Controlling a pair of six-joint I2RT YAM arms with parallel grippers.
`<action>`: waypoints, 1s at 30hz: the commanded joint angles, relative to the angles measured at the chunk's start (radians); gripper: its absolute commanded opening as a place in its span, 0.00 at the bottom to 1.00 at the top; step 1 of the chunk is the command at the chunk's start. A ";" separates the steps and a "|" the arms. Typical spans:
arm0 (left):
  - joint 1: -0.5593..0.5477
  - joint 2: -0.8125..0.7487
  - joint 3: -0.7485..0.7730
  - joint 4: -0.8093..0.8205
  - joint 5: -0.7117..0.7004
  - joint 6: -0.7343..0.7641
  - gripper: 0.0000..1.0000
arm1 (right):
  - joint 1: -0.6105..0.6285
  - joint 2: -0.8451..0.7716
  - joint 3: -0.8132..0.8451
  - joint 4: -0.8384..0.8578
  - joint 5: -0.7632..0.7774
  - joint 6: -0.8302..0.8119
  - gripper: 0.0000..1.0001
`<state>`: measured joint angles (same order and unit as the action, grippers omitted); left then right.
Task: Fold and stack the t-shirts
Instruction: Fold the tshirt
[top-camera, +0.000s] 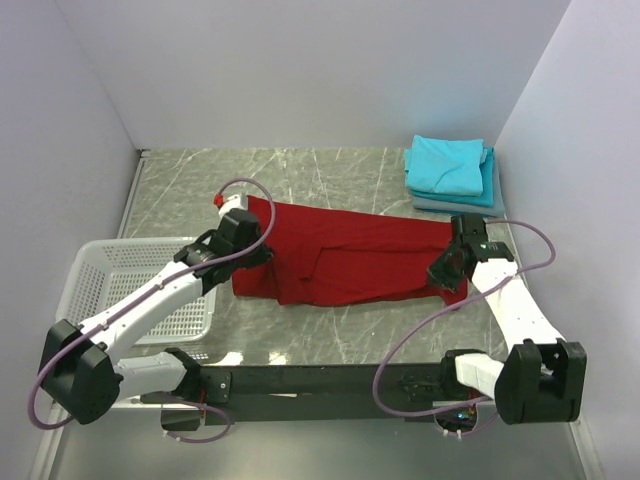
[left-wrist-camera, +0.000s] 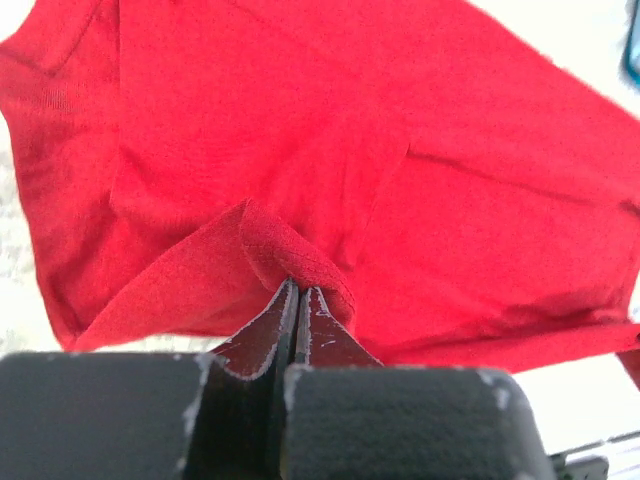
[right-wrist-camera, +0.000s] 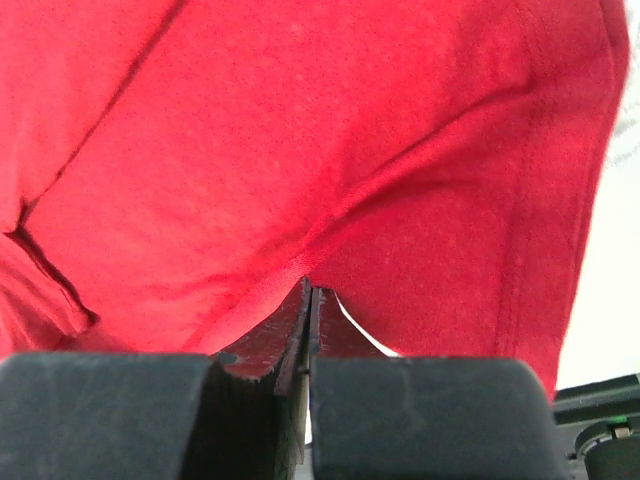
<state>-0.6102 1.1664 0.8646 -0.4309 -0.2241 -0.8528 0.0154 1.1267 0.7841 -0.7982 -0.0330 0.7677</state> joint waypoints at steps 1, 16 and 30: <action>0.023 0.019 0.053 0.121 -0.001 0.015 0.00 | 0.004 0.031 0.056 0.042 0.018 -0.018 0.00; 0.121 0.297 0.250 0.182 0.051 0.075 0.00 | -0.009 0.226 0.185 0.109 0.013 -0.047 0.00; 0.202 0.499 0.381 0.222 0.117 0.097 0.00 | -0.058 0.413 0.300 0.155 0.031 -0.053 0.00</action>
<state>-0.4255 1.6554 1.1919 -0.2634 -0.1307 -0.7723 -0.0303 1.5288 1.0229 -0.6731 -0.0341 0.7288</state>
